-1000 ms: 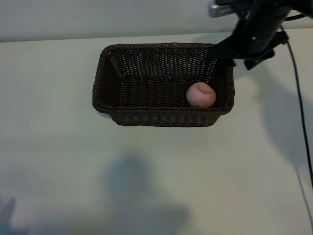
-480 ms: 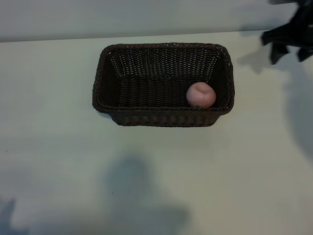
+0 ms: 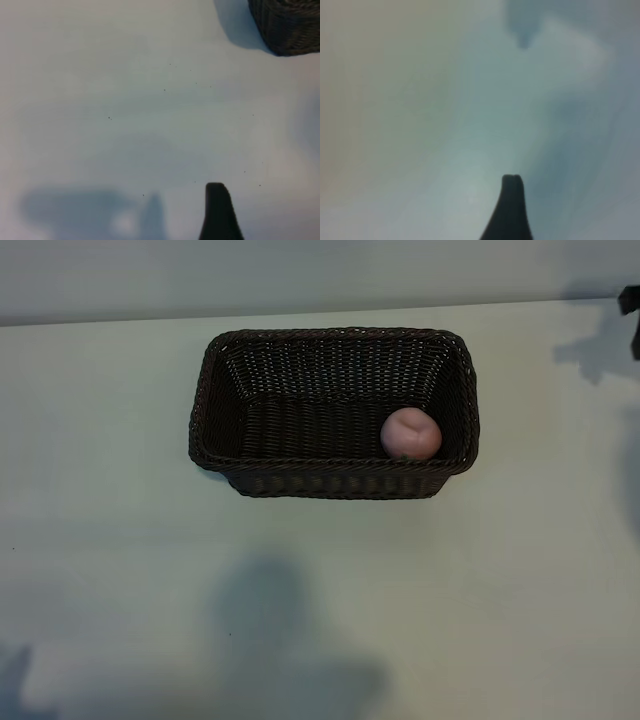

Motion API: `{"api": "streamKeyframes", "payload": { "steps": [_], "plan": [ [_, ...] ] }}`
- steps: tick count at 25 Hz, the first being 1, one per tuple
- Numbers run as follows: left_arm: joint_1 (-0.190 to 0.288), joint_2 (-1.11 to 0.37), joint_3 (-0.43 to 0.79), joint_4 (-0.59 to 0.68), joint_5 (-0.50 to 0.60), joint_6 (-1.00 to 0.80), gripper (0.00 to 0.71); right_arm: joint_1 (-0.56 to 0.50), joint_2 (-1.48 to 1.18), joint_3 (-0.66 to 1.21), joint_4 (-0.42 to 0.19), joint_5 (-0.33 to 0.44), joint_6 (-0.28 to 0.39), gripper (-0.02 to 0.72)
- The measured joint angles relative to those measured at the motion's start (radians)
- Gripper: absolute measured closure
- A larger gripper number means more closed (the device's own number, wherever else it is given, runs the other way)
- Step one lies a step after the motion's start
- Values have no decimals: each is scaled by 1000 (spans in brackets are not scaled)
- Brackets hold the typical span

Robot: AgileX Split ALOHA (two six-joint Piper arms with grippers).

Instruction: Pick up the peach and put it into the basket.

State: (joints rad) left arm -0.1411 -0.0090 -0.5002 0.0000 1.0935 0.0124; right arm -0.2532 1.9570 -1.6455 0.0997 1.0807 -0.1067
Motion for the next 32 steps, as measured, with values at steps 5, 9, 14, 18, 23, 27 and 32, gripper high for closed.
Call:
{"api": "streamKeyframes", "payload": {
  "steps": [5, 9, 14, 18, 23, 27, 32],
  "plan": [
    [0, 0, 0, 0, 0, 0, 229, -29, -152, 0, 23, 35, -5, 108],
    [0, 0, 0, 0, 0, 0, 229, -33, -288, 0, 25, 104, -11, 108],
    [0, 0, 0, 0, 0, 0, 229, -33, -460, 0, 27, 141, -7, 108],
    [0, 0, 0, 0, 0, 0, 229, -33, -599, 0, 37, 147, 15, 108],
    [0, 0, 0, 0, 0, 0, 230, -33, -758, 1, 60, 167, 40, 124],
    [0, 0, 0, 0, 0, 0, 230, -33, -882, 8, 63, 167, 54, 126],
    [0, 0, 0, 0, 0, 0, 230, -33, -1096, 104, 59, 159, 42, 126]
  ]
}}
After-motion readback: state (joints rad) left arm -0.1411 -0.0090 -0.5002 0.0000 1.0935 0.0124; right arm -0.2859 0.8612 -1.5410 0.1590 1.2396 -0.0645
